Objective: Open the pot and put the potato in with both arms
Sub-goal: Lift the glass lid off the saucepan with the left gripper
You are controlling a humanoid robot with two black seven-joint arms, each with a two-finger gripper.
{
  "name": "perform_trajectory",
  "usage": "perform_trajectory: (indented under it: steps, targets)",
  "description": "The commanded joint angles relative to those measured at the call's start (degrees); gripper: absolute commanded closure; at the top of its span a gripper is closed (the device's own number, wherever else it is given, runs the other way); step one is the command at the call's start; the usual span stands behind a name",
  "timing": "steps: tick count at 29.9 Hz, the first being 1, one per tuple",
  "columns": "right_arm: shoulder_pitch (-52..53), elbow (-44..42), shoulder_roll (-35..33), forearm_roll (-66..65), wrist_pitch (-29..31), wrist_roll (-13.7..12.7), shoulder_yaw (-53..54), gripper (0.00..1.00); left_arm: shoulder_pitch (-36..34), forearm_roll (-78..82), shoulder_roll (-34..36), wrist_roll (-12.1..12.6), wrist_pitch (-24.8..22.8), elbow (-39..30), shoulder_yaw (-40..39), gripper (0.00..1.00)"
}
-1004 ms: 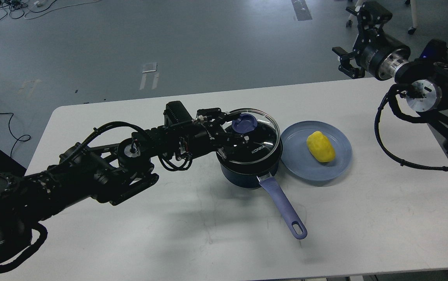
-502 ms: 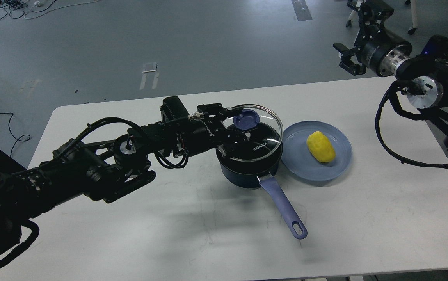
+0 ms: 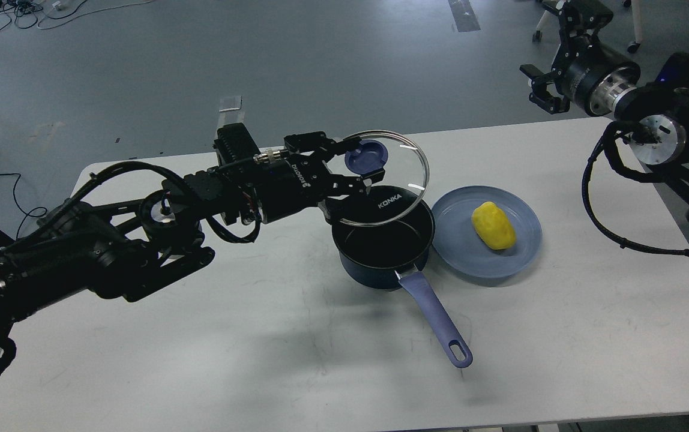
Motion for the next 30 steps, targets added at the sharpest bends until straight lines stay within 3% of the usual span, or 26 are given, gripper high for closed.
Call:
perform_trajectory:
  steps: [1,8,13,30]
  targets:
    - [0.3,0.0,0.1,0.0,-0.2,0.0,0.0,0.00,0.0,0.0,5.0,-0.1,0.0,-0.4,-0.4,0.95]
    - [0.3,0.0,0.1,0.0,-0.3,0.0,-0.1,0.00,2.8,-0.1,13.5,-3.5,1.8,-1.3,0.0,0.95]
    - [0.3,0.1,0.0,0.0,-0.3,0.0,-0.1,0.00,9.2,-0.1,18.0,-3.8,3.9,-1.3,0.3,0.95]
    - [0.9,0.1,-0.1,-0.1,-0.3,0.0,-1.9,0.00,17.8,-1.1,17.8,-3.8,5.8,1.6,0.0,0.94]
